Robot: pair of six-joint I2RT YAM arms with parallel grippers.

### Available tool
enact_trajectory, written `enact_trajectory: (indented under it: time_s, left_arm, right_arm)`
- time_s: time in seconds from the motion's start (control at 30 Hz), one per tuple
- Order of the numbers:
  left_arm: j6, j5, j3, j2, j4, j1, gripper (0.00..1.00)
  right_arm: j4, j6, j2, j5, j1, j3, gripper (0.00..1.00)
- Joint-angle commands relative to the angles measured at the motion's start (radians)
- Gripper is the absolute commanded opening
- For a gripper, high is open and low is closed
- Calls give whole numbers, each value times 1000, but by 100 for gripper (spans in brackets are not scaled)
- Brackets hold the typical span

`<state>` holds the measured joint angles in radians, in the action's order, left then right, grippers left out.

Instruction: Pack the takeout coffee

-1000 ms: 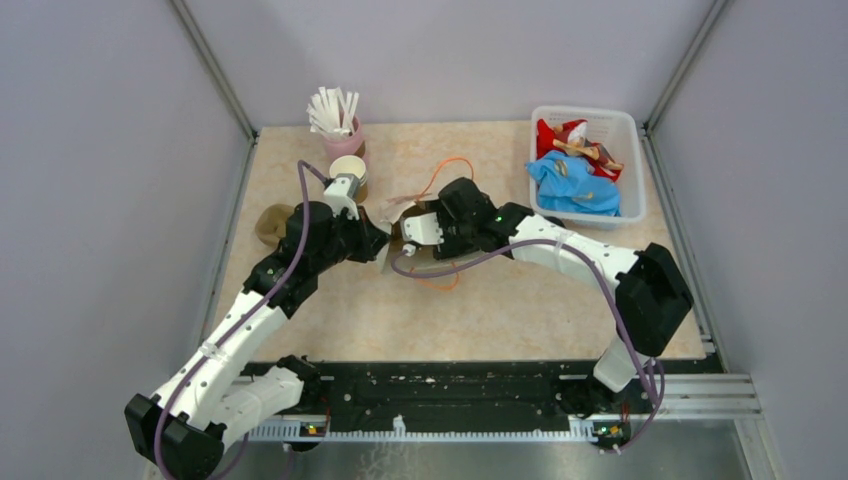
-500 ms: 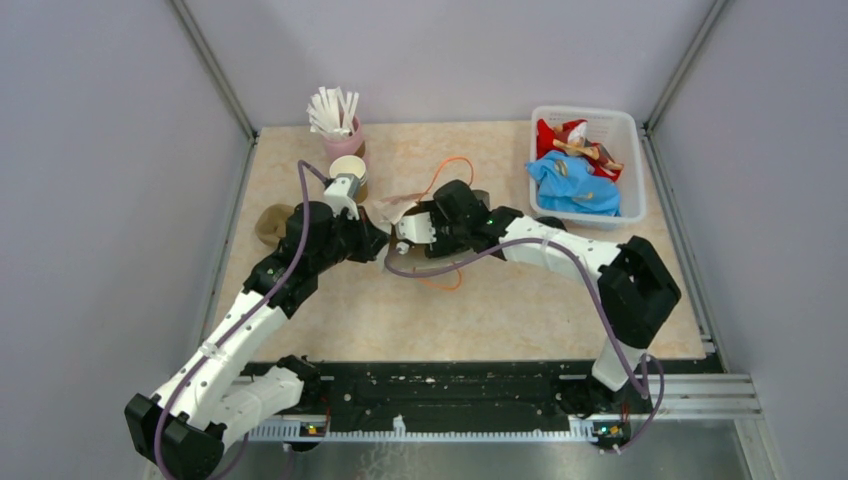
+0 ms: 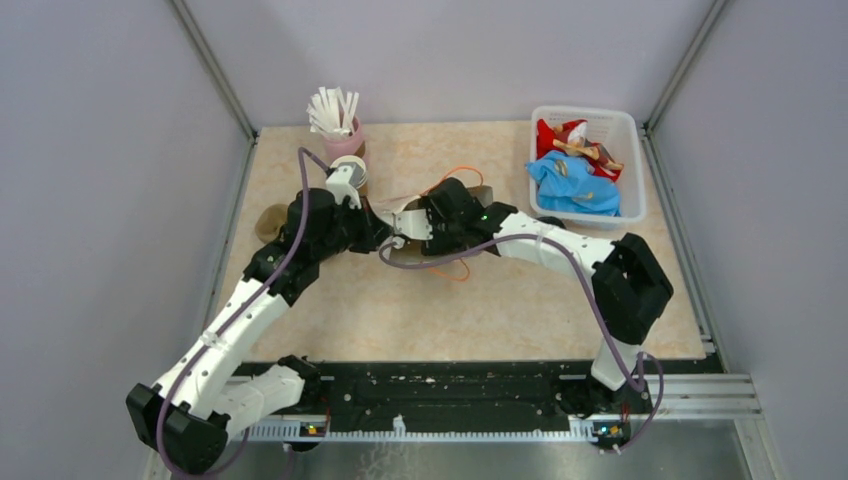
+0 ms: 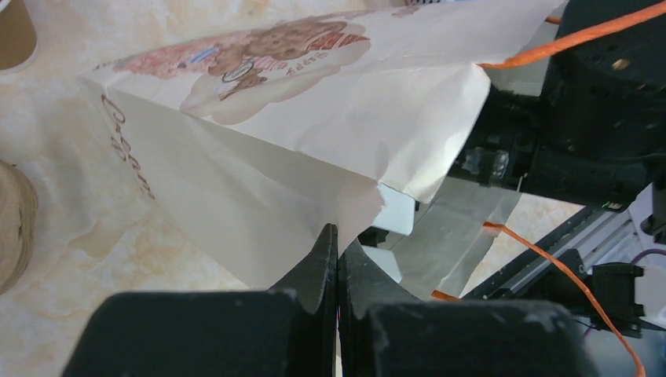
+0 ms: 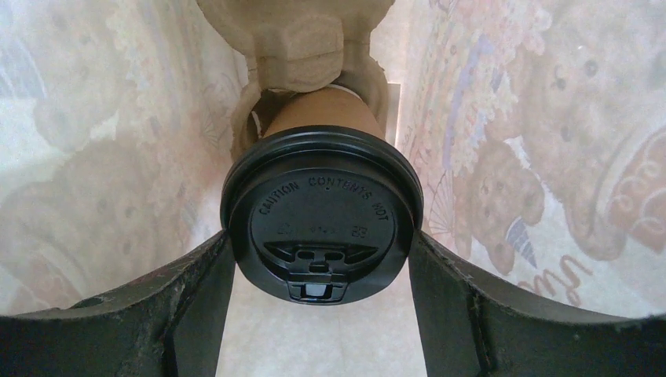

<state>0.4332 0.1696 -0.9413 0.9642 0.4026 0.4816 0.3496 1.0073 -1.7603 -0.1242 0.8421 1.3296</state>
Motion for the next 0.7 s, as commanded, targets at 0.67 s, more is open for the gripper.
enact_trajectory:
  time_s: [0.67]
  left_arm:
    - [287,-22,-280,125,331,-19,6]
  right_arm:
    - [650,-399,14,290,89,206,63]
